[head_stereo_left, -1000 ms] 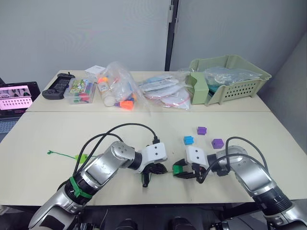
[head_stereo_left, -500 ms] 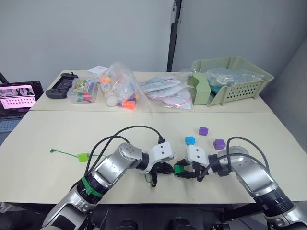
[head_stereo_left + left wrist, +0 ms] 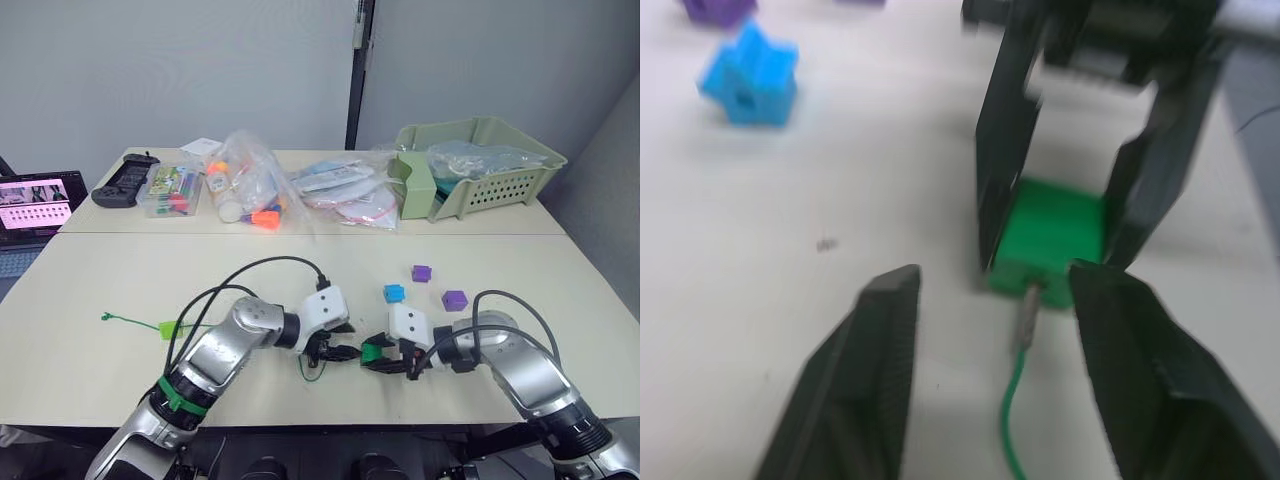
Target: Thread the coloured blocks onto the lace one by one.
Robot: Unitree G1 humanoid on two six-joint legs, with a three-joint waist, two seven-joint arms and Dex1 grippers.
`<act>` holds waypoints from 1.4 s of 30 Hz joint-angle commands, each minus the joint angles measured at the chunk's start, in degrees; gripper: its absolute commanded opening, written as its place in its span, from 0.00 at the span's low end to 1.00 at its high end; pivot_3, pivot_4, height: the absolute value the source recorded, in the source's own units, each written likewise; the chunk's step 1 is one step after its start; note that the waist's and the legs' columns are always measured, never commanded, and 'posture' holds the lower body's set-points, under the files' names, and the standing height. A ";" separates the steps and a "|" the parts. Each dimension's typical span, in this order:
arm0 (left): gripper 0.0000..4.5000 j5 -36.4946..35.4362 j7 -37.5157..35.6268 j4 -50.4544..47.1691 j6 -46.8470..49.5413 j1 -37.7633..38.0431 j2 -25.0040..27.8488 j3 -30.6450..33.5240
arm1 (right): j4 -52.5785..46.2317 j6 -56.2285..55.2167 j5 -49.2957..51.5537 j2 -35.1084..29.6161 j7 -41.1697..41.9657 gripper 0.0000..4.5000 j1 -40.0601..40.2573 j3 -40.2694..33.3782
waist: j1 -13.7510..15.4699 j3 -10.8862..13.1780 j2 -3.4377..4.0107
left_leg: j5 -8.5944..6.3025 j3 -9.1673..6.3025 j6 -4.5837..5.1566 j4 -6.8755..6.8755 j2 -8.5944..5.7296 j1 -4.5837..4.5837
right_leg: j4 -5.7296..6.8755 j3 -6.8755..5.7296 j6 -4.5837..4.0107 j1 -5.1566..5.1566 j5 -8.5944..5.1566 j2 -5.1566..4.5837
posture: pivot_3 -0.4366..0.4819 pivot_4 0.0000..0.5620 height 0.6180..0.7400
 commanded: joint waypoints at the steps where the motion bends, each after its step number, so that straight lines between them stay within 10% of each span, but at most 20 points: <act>1: 0.57 -1.89 -2.04 -2.90 0.15 3.09 3.62 1.86 | -0.47 0.76 0.52 -0.50 0.15 0.26 1.72 1.16 | -0.21 0.00 0.00 | 0.00 0.00 0.00 -0.01 0.00 0.01 | -0.01 0.00 0.00 0.00 0.00 0.00 | 0.48 0.27 1.00; 12: 0.57 -0.51 1.51 0.81 -2.90 8.87 2.15 0.39 | -1.53 1.65 1.66 -3.43 0.82 0.26 2.17 0.24 | 1.09 0.01 -0.01 | 0.00 0.01 0.00 0.03 -0.06 -0.05 | -0.13 -0.03 -0.01 0.06 -0.02 -0.11 | 0.48 0.27 1.00; 20: 0.00 0.58 1.90 2.38 -4.83 8.61 0.47 -0.93 | -2.14 2.14 2.10 -3.87 0.77 0.26 2.19 0.37 | 1.05 0.01 -0.01 | 0.00 0.00 0.00 0.02 -0.08 -0.08 | -0.15 -0.03 -0.01 0.04 -0.01 -0.10 | 0.48 0.27 1.00; 42: 0.00 3.85 2.46 6.43 -8.53 2.78 -6.99 -4.42 | -2.47 2.80 2.36 -4.02 -0.11 0.26 2.08 0.75 | 1.03 0.01 -0.01 | 0.00 0.01 0.00 0.02 -0.09 -0.09 | -0.15 -0.04 -0.01 0.04 -0.02 -0.09 | 0.48 0.27 1.00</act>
